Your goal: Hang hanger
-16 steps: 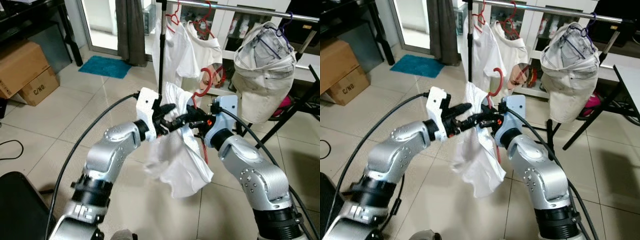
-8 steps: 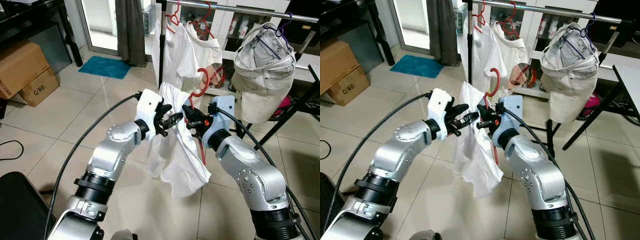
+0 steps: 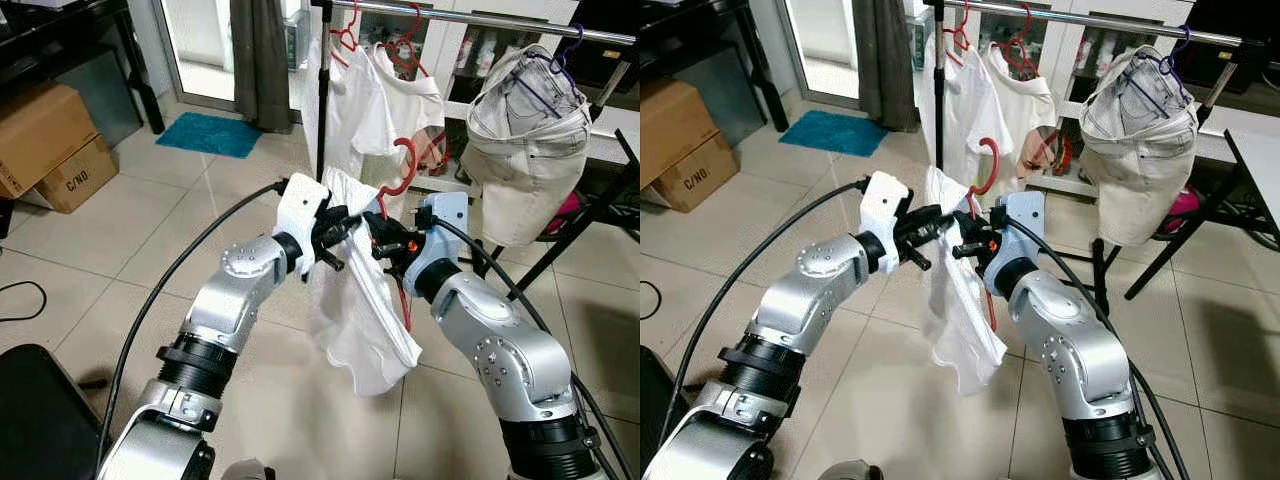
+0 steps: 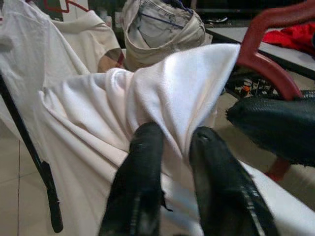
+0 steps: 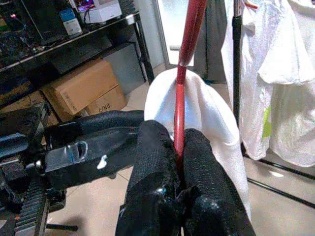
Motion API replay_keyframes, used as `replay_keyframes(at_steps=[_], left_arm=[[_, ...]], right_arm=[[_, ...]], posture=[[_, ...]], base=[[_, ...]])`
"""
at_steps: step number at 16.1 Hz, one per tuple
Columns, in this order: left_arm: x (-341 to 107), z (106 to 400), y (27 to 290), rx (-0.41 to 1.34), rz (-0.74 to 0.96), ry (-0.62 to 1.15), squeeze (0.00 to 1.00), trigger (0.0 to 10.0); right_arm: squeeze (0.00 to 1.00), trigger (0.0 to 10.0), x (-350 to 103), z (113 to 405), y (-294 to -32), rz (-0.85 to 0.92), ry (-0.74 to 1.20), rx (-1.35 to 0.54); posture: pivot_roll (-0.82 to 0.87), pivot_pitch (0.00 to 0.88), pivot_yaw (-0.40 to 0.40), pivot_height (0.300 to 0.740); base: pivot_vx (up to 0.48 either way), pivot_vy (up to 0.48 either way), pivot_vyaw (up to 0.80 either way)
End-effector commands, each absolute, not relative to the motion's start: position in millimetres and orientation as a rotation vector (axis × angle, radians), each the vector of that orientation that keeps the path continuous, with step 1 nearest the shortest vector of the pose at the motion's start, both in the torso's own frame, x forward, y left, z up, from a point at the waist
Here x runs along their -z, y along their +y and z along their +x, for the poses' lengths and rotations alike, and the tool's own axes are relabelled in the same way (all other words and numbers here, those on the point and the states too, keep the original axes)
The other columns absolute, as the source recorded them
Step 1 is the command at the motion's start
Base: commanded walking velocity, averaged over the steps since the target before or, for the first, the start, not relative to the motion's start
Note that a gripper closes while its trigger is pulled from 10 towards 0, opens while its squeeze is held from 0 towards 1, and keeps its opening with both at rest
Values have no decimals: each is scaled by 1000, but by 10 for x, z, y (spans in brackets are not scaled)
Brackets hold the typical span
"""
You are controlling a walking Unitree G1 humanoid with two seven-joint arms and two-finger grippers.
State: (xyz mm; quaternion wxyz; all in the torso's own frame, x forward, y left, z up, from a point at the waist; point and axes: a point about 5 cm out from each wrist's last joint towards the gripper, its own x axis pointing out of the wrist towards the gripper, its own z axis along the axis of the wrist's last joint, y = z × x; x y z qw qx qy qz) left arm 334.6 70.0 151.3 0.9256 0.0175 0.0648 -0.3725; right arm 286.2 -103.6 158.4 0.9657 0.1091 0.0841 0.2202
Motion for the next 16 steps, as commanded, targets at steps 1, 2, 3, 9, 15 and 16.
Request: replay_keyframes(at_steps=[1, 2, 3, 9, 15, 16], left_arm=[[-1542, 3383, 710, 746, 35, 123, 0, 0], [-1540, 3389, 706, 742, 29, 122, 0, 0], [-1538, 3391, 705, 740, 27, 123, 0, 0], [-1536, 3413, 718, 711, 19, 128, 0, 0], [-1477, 3422, 746, 667, 1, 155, 0, 0], [-1466, 3420, 748, 661, -2, 160, 0, 0]], right_arm=[[0, 10000, -1659, 2864, -1070, 217, 137, -443], [0, 10000, -1658, 2864, -1076, 216, 138, -442], [0, 10000, -1658, 2864, -1079, 215, 139, -442], [0, 10000, -1625, 2860, -1090, 160, 163, -451], [0, 10000, -1400, 2769, -1093, 15, 296, -491], [0, 10000, -1376, 2753, -1100, 7, 312, -495]], posture=[[-45, 4, 8, 740], [-46, 5, 7, 740], [-46, 4, 7, 740], [-46, 0, 2, 740], [-46, 3, -2, 740], [-45, 3, -6, 740]], base=[[0, 0, 0], [0, 0, 0], [0, 0, 0], [0, 0, 0], [0, 0, 0], [0, 0, 0]])
